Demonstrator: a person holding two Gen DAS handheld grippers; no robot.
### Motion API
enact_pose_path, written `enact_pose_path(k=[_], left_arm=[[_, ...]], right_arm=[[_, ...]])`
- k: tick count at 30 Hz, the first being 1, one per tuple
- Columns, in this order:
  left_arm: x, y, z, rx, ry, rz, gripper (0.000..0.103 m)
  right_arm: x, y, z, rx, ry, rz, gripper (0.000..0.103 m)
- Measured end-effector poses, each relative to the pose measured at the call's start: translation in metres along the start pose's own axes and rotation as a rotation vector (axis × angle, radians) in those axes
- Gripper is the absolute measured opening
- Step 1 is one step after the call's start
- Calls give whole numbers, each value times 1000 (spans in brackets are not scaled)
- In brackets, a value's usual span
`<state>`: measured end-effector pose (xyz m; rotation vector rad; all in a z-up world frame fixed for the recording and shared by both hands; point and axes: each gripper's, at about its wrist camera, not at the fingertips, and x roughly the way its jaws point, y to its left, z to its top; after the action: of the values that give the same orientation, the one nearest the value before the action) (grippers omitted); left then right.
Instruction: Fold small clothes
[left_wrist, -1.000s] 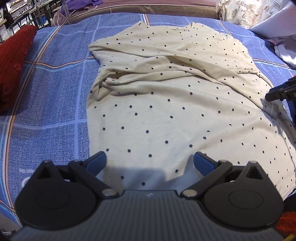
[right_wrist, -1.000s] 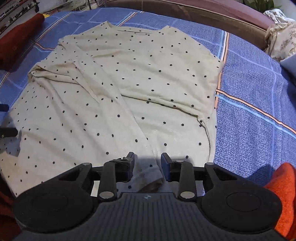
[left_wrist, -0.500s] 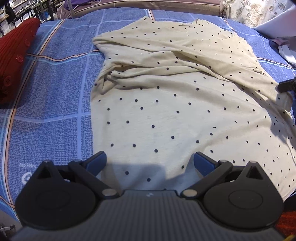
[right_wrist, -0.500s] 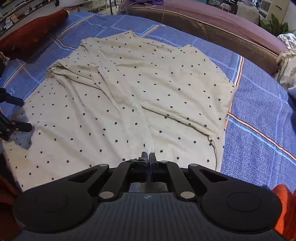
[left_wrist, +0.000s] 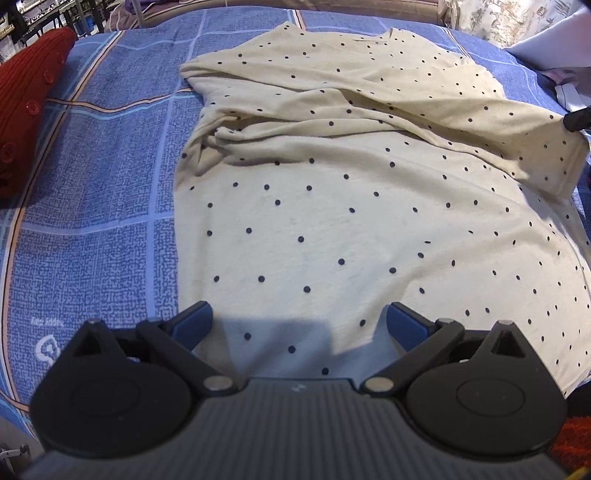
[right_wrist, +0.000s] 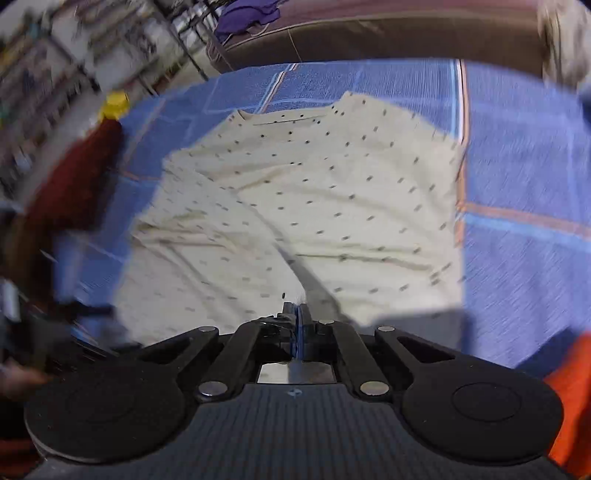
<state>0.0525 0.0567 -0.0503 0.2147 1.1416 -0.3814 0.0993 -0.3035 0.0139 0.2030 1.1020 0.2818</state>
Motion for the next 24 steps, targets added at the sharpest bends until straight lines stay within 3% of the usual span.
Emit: enact_pose_path(k=[2, 3, 4, 5, 7, 8, 10, 11, 13, 17, 21, 24], left_arm=[[-1, 0, 0, 0, -5, 1, 103], [-1, 0, 1, 2, -5, 0, 103], [-1, -1, 1, 3, -7, -1, 103], [-1, -1, 1, 3, -9, 0, 103], [0, 0, 2, 2, -10, 5, 103], [0, 1, 3, -1, -15, 5, 103], [-1, 4, 5, -10, -26, 2, 103], [0, 6, 7, -18, -29, 2, 103], [-1, 9, 11, -27, -37, 10, 103], [-3, 14, 17, -29, -76, 42, 103], [-1, 20, 21, -34, -108, 93, 103], [0, 25, 23, -29, -137, 139, 103]], right_arm=[[6, -26, -2, 260, 25, 198, 2], [7, -28, -2, 258, 26, 177, 2], [6, -23, 1, 165, 13, 81, 2], [4, -22, 2, 135, 0, 45, 2], [3, -44, 3, 303, -16, 140, 2], [2, -50, 7, 321, -30, 120, 2], [-3, -52, 18, 210, -69, -23, 2], [-4, -58, 21, 208, -92, -50, 2], [2, -87, 28, 324, -112, -55, 2], [30, -111, 42, 284, -70, -201, 2], [58, -119, 47, 288, -40, -236, 2], [72, -113, 52, 224, -30, -272, 4]])
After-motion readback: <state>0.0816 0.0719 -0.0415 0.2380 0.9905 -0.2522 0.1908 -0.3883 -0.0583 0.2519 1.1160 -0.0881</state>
